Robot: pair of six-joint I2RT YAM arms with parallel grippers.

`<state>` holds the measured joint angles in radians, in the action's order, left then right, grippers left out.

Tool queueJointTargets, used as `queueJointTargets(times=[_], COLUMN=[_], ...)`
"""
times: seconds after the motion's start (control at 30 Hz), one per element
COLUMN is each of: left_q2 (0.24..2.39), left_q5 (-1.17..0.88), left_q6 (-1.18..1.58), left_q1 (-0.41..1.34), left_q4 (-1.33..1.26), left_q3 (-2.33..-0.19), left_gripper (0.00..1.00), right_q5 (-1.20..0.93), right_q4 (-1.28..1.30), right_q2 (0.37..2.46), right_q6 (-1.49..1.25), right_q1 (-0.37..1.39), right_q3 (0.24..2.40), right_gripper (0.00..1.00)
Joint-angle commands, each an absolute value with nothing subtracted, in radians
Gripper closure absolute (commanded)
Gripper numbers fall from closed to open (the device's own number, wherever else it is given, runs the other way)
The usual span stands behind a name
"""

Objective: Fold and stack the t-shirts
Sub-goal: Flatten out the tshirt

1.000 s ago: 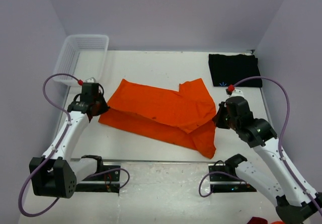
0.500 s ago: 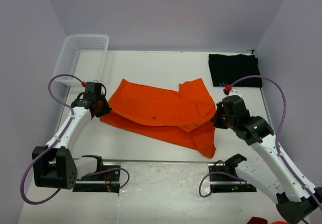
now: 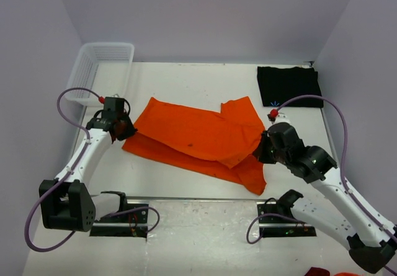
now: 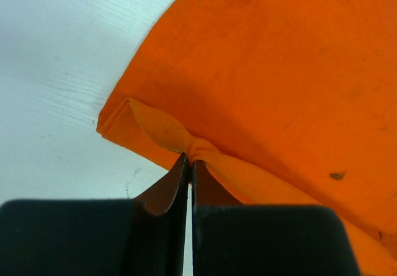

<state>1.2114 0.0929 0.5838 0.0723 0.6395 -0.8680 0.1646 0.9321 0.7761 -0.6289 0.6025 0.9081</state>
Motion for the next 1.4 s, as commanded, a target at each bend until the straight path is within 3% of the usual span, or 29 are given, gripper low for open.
queueJointTargets(times=[0.0, 0.2, 0.43, 0.53, 0.6, 0.77, 0.83, 0.97, 1.13, 1.37], left_q2=[1.195, 1.1, 0.841, 0.903, 0.991, 1.182, 1.288, 1.466, 1.477, 1.119], left_q5=[0.12, 0.15, 0.046, 0.028, 0.009, 0.032, 0.0, -0.115, -0.238, -0.271], left_q6=[0.61, 0.609, 0.479, 0.431, 0.384, 0.296, 0.265, 0.255, 0.253, 0.284], left_q1=[0.069, 0.071, 0.071, 0.071, 0.071, 0.069, 0.069, 0.071, 0.071, 0.071], left_q4=[0.681, 0.756, 0.531, 0.448, 0.361, 0.172, 0.103, 0.166, 0.264, 0.226], left_q3=[-0.931, -0.965, -0.957, -1.032, -1.1, -1.224, -1.326, -1.648, -1.904, -1.703], left_gripper=[1.0, 1.0, 1.0, 1.0, 1.0, 1.0, 1.0, 1.0, 1.0, 1.0], right_q5=[0.189, 0.319, 0.507, 0.623, 0.667, 0.537, 0.534, 0.514, 0.451, 0.603], right_q4=[0.976, 1.035, 1.023, 0.967, 0.791, 0.425, 0.396, 0.555, 0.682, 0.699], right_q2=[0.778, 0.818, 0.896, 1.053, 1.148, 1.333, 1.469, 1.683, 1.648, 1.402], right_q6=[-0.704, -0.785, -0.677, -0.525, -0.342, -0.092, 0.009, 0.143, 0.126, 0.261], right_q1=[0.69, 0.844, 0.864, 0.821, 0.781, 0.52, 0.46, 0.426, 0.483, 0.75], right_q3=[0.937, 0.988, 1.155, 1.359, 1.462, 1.65, 1.756, 2.253, 2.486, 2.422], right_gripper=[1.0, 1.0, 1.0, 1.0, 1.0, 1.0, 1.0, 1.0, 1.0, 1.0])
